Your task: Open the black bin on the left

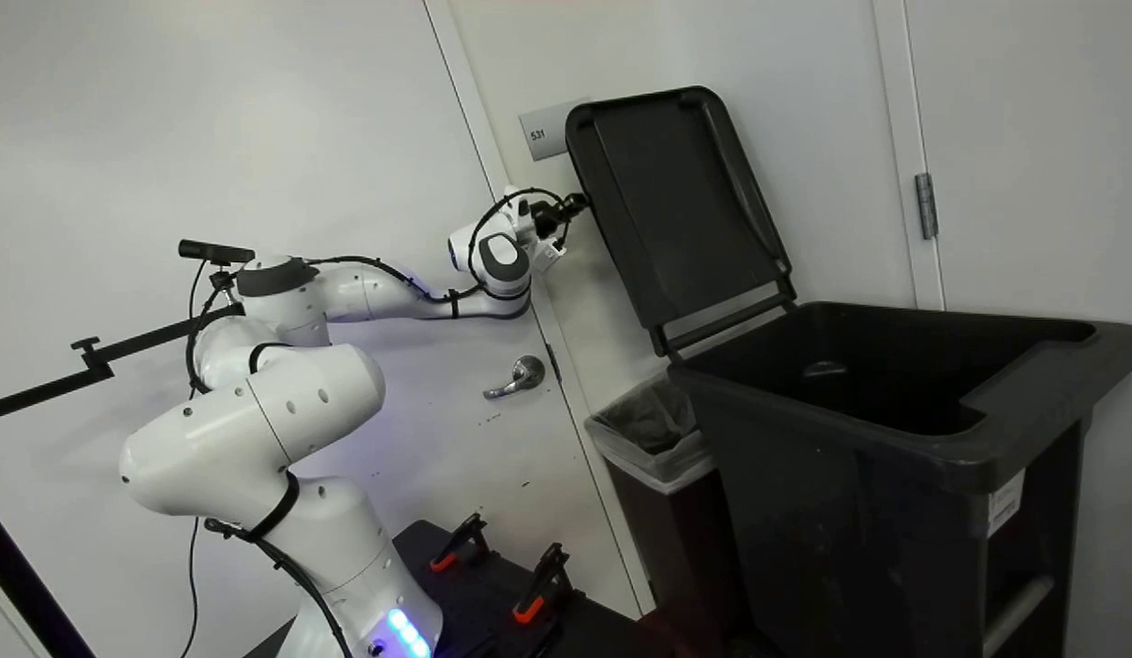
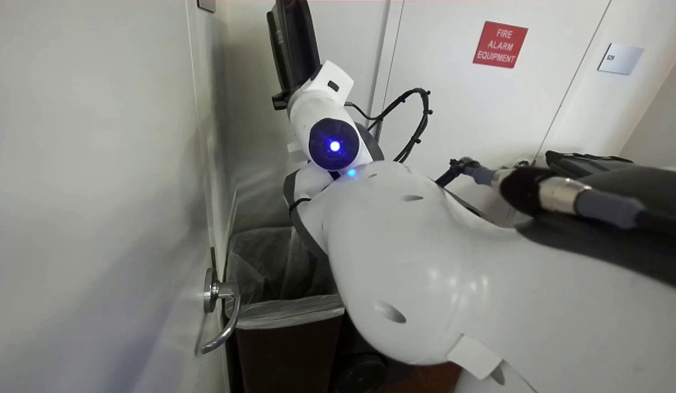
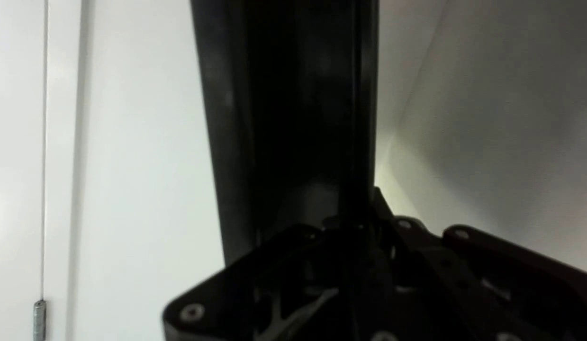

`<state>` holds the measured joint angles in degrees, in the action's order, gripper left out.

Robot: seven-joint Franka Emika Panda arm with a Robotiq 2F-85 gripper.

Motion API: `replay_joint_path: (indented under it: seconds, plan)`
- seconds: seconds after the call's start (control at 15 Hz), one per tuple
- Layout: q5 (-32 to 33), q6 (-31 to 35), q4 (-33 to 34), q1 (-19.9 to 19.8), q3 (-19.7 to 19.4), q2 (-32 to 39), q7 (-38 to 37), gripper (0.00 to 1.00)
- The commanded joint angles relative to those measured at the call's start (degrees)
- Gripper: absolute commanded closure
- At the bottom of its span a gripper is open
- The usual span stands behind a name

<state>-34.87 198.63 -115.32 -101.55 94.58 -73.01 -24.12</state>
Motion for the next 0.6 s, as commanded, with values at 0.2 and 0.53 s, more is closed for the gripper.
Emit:
replay_joint_path:
  seconds: [0.2,0.53]
  plan:
    - [1.2,-0.2,-1.2,2.0,0.0,-0.1,-0.6,0.95]
    - [1.8,-0.2,-0.9,2.7,-0.3,-0.2,0.0,0.99]
